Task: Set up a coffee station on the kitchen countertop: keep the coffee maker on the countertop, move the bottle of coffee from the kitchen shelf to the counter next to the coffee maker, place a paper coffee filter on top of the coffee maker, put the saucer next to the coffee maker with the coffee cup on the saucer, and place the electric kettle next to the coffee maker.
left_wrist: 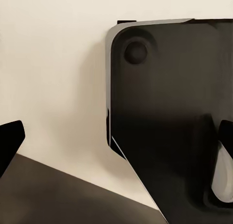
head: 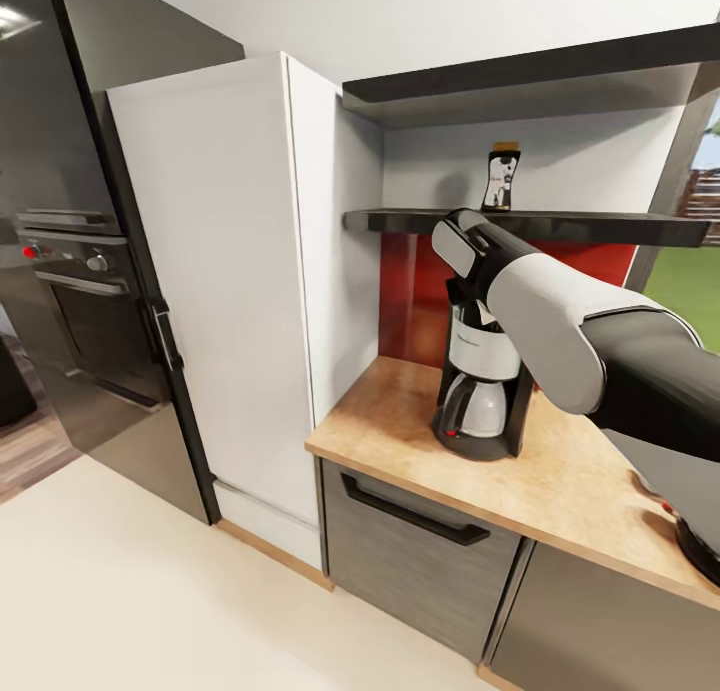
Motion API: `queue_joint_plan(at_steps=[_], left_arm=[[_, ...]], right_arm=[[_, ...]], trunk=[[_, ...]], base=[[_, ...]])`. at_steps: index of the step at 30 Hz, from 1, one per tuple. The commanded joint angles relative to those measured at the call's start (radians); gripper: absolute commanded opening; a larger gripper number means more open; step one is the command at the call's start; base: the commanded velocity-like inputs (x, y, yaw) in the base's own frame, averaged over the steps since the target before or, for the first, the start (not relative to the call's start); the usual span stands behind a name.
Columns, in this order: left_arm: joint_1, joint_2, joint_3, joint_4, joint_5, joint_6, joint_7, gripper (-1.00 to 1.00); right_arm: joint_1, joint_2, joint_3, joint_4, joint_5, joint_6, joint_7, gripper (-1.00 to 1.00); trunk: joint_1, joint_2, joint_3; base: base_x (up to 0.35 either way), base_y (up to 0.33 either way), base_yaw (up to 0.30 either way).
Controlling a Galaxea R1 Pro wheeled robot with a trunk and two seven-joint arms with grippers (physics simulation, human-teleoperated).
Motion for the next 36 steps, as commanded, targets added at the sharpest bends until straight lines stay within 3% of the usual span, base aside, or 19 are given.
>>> queue_joint_plan(at_steps=[1,13,36], left_arm=[[0.000,0.000,-0.001,-0.002,0.001,-0.001,-0.001,1.00],[0.000,0.000,-0.003,-0.002,0.001,-0.001,-0.002,1.00],[0.002,0.000,-0.004,-0.002,0.001,-0.001,-0.002,1.00]], right_arm=[[-0.001,0.000,0.008,-0.001,-0.012,0.005,-0.006,-1.00],[-0.001,0.000,0.009,0.000,-0.011,0.005,-0.008,-1.00],[-0.001,0.000,0.010,0.027,-0.009,0.005,-0.008,-1.00]], trunk=[[0.001,-0.002,-0.002],[0.001,-0.002,-0.002],[0.001,-0.002,-0.002]], base=[[0.010,0.011,0.000],[0.175,0.002,0.000],[0.056,0.000,0.000]])
